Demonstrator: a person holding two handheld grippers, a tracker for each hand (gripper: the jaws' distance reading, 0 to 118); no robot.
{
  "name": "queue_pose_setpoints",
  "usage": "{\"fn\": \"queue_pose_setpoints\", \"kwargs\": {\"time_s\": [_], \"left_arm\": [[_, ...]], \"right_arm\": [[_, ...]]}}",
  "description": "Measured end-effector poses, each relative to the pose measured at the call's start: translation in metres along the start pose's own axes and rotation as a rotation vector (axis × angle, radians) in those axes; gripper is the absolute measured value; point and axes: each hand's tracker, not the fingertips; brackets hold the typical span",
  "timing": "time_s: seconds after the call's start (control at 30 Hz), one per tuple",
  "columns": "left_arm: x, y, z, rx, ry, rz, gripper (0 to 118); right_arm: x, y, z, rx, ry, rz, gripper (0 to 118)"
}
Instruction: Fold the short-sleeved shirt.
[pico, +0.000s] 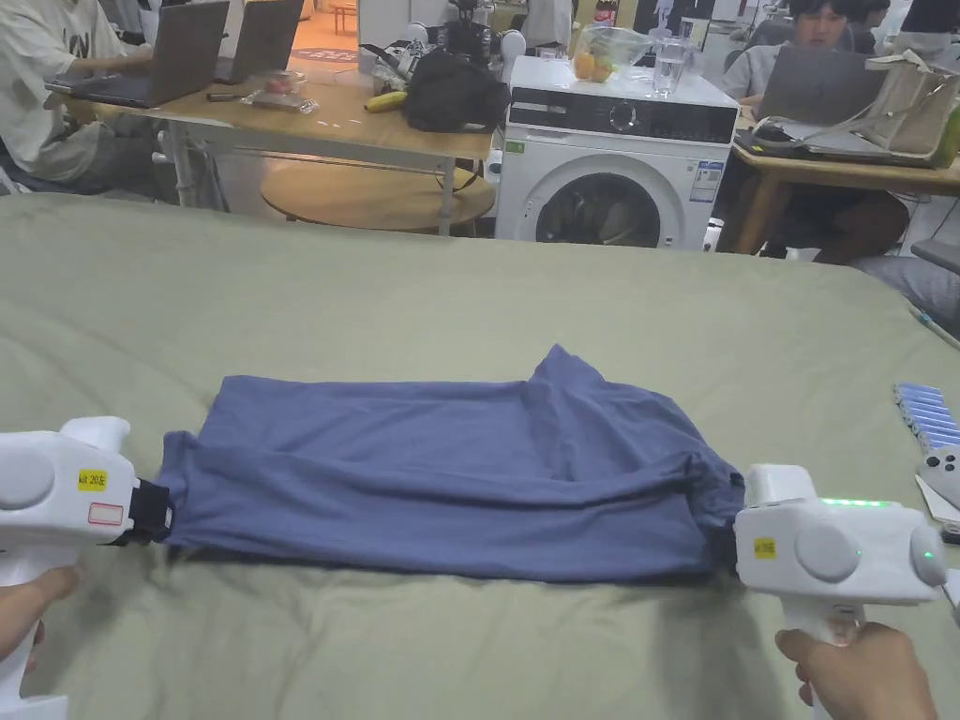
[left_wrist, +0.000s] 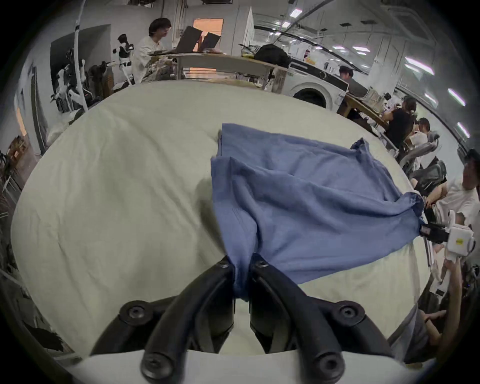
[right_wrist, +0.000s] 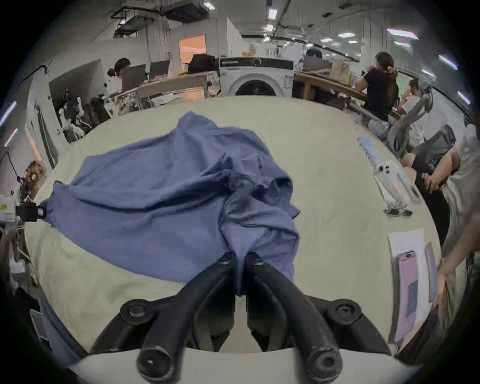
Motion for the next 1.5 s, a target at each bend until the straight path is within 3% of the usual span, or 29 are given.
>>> {"fn": "queue_pose_setpoints", "kwargs": {"time_s": [0.27,0.43,0.63,0.7,0.73,0.77,0.83,1.13,1.23,1.3,1.33,1.37,1.4,1.43,1.5], "left_arm": [[-0.012,-0.027,0.034,0.010,-0.011,0.020,3],[-0.016,-0.059,0.035,-0.032,0.005,0.006,3],[-0.017,-0.079,0.005,-0.072,0.018,0.013,3],[-0.017,-0.080,0.001,-0.058,0.019,0.020,3],[-0.017,-0.079,0.002,-0.048,0.020,0.031,8],[-0.017,-0.076,0.005,-0.049,0.023,0.040,17],[-0.013,-0.074,0.012,-0.033,0.035,0.039,35],[0.029,-0.049,0.059,0.316,0.046,-0.056,36],[0.050,-0.045,0.066,0.449,0.072,-0.113,36],[0.060,-0.044,0.068,0.528,0.091,-0.137,36],[0.063,-0.043,0.068,0.567,0.096,-0.132,35],[0.067,-0.042,0.069,0.614,0.100,-0.119,24],[0.069,-0.042,0.070,0.643,0.092,-0.115,8],[0.071,-0.040,0.071,0.671,0.099,-0.107,0],[0.072,-0.036,0.070,0.737,0.133,-0.102,0]], "right_arm": [[-0.007,-0.020,0.046,-0.021,-0.025,0.045,2],[-0.017,-0.054,0.044,-0.117,-0.073,0.096,3],[-0.017,-0.074,0.013,-0.137,-0.072,0.057,4],[-0.020,-0.074,0.010,-0.134,-0.081,0.047,9],[-0.023,-0.072,0.013,-0.121,-0.093,0.043,13],[-0.025,-0.070,0.019,-0.113,-0.100,0.044,25],[-0.032,-0.062,0.031,-0.071,-0.138,0.051,47],[-0.078,-0.019,0.086,0.363,-0.073,-0.016,47],[-0.100,-0.011,0.083,0.457,-0.181,-0.013,38],[-0.109,-0.011,0.080,0.529,-0.141,-0.005,28],[-0.111,-0.010,0.079,0.554,-0.090,-0.012,10],[-0.115,-0.007,0.076,0.542,-0.075,-0.017,0],[-0.118,-0.005,0.074,0.533,-0.070,-0.032,0],[-0.117,-0.006,0.069,0.544,-0.051,-0.044,0],[-0.121,-0.004,0.064,0.564,-0.050,-0.036,0]]}}
